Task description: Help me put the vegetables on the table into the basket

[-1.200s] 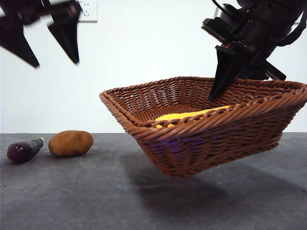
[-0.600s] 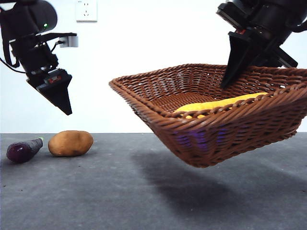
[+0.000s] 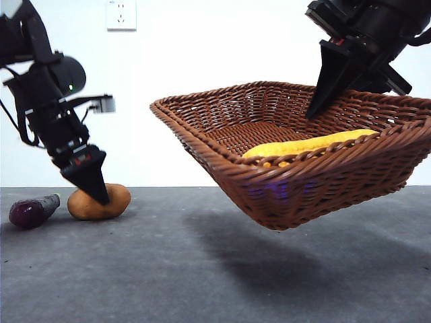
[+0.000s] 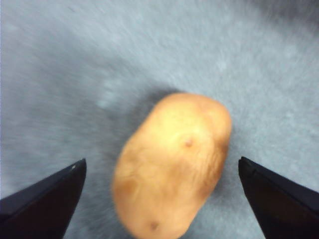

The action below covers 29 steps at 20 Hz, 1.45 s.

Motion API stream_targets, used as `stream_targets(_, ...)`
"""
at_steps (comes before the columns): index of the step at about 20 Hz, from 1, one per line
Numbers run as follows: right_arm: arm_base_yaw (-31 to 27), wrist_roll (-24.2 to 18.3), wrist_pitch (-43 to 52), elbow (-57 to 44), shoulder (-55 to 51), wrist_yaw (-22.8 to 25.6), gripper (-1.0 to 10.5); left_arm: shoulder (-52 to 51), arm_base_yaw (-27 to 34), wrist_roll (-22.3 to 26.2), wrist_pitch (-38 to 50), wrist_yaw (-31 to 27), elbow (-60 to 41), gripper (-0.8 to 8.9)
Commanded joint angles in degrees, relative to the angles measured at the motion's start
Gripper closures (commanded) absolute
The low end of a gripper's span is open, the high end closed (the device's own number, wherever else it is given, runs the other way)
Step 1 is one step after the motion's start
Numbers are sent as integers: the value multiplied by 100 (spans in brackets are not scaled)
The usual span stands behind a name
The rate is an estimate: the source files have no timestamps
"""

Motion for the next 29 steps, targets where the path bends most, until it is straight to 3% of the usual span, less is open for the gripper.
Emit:
stream_targets(1,15,22,83,-4,-42,-79,955,184,-50,22,79,42,-13,280)
stream_targets(2,15,24,83,-4,-42,-79,955,203,-57,-52,160,42,-13,285)
stream_targets(3,17,24,85,-4,-42,-76,955,203,-55,-114,247,37,-13,352)
stream_targets(5,17,24,85,-4,-42,-70,955,203,-55,-240,245,44,-13,645)
stream_targets(6,15,24,85,-4,-42,-68,955,203,-57,-238,164,44,-13,732)
stream_targets(9,17,37,103,-4,-42,-70,955,203,-55,-247,-197,46,-13,824)
stream_targets(12,17,74,96,-4,-42,-66,955,72,-35,-800,-304,170,81,821)
stream_targets(16,17,195,55,-4,-39,90,955,-807,-24,-1270,-778,1016,321,819)
stream_targets(19,17,284,50,-15,4,155,955,-1768,-9,-994,-2009,1255,317,819)
stream_targets(23,33,374,59,-20,236,151,955,-3069,-35,-791,-3008,2389,251,819)
stream_targets(25,33,437,57,-22,444,144,955,-3676,-402,-940,-2997,2430,251,819)
stream_targets(29,280,614,229,-22,605,74,955,-4048,-1473,-1287,-3084,1600,251,819)
